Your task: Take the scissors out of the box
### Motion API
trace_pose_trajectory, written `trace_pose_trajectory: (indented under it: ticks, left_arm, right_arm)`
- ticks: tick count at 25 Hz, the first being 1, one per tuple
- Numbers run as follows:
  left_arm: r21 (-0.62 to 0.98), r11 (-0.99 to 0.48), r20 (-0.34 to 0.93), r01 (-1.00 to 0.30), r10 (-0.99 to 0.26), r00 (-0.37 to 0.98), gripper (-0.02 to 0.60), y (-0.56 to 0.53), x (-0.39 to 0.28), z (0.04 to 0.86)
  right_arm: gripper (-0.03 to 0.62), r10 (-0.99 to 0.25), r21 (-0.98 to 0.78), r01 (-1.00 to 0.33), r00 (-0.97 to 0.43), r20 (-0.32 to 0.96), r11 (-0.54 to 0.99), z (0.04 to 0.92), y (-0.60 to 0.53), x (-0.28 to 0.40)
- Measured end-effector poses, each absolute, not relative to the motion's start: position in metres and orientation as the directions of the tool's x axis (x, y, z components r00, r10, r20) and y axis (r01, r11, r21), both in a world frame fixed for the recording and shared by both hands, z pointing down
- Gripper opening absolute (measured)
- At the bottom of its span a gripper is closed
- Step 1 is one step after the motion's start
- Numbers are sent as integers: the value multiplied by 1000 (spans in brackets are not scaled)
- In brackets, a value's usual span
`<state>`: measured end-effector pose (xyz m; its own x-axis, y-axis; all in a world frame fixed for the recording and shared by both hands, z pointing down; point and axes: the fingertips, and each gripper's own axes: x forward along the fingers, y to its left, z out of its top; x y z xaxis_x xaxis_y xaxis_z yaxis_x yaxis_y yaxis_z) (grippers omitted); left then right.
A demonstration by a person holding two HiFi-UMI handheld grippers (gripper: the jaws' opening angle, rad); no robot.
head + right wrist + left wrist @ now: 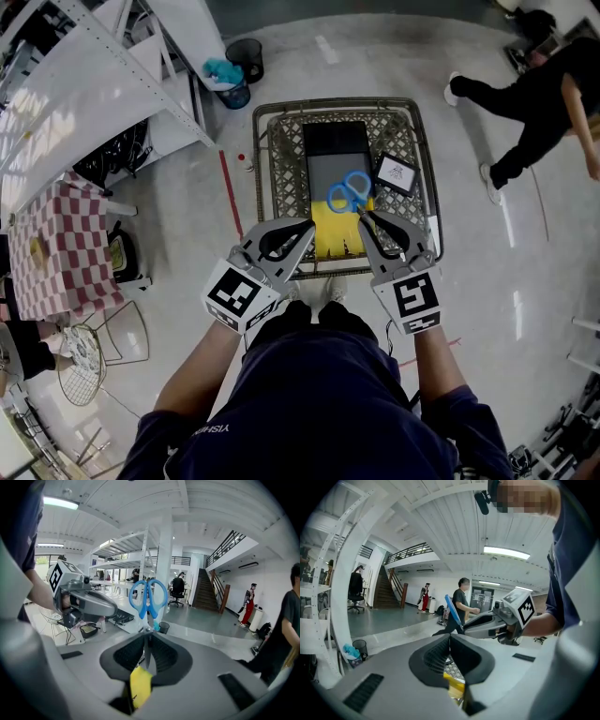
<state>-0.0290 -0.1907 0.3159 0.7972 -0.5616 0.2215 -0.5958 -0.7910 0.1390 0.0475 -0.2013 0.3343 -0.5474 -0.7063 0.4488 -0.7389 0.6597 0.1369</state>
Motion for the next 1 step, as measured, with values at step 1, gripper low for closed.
trace_pose_trajectory:
  ticks: [1]
  left_arm:
    - [139, -791, 221, -596, -562, 797, 25, -190, -30, 316]
  right_arm:
    - [69, -706, 137, -739, -548, 449, 660, 334, -201, 47]
